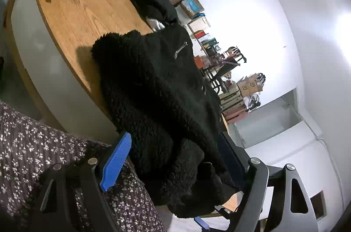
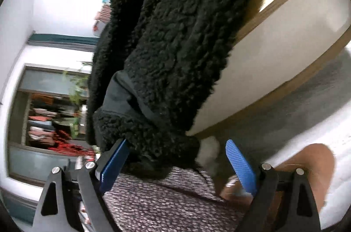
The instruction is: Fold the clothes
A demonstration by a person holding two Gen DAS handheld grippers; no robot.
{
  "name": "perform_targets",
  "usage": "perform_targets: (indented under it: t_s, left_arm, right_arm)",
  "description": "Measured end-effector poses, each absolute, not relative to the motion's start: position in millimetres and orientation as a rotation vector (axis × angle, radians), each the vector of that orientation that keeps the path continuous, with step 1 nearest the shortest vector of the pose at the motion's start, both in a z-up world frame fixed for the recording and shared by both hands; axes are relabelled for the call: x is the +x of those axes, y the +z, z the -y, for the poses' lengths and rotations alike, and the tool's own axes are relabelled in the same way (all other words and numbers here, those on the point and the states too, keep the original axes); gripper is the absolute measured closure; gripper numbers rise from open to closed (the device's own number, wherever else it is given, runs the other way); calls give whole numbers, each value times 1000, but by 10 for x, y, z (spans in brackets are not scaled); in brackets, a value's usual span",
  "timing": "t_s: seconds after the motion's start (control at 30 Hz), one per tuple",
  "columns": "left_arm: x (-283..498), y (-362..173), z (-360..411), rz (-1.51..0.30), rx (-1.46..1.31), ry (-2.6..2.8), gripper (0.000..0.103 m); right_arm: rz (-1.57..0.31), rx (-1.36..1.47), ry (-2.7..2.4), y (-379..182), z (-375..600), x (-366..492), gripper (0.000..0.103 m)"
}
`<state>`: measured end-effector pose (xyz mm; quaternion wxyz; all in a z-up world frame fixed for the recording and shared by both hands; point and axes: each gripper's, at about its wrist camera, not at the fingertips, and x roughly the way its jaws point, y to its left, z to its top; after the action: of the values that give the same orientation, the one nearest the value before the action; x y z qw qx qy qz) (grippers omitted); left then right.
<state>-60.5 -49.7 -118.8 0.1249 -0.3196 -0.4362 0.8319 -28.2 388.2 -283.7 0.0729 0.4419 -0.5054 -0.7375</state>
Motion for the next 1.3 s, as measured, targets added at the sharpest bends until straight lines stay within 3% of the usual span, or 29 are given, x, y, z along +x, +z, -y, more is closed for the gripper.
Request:
perform_targets:
  t_s: [0.2,0.3,0.57,0.67,0.7,0.73,0.83,0.9,1.1,1.3]
  left_arm:
    - [-596,-1162,395,1283,-967,2403,22]
    - [-608,-1164,285,1275,-978,2360,22]
    - [-538,-1099,85,1117,-1005,2419,21]
    - [-535,-1110,98,1150,-1025,2386,21]
    - [-547,-1123,92,1149,-1062,2382,21]
    - [-546,-1129,85,1150,-1080,2373,21]
    - [-509,-1125,67,1211,-1097,2330,21]
    - [-505,-1149,28,1280,-1140,2255,21]
    - [-445,-1267,-185,1503,-1361,2003,21]
    - [-285,-1338,-270,1832,-1284,1999,19]
  right_arm:
    - [1514,1192,-2192,-2772,-3820,-257,8]
    - [1439,1257,-2274,-2690,-3837,-276,4]
    - [1446,1263,-2173,-3136,-3632,-501,7]
    - [1458,1223,-2153,-3138,-3643,-525,25]
    - [1468,1224,-2150,-3135,-3677,-508,44]
    - [1498,1225,-2131,-3145,-3717,-479,57]
    - [1640,1164,-2013,-3131,-3808,-300,73]
    - [1685,1119,-1964,-3057,-3829,-187,76]
    - [1518,928,-2093,-2353,-3907,-125,81]
    - [1387,832,-2197,-1882,-3932,-332,84]
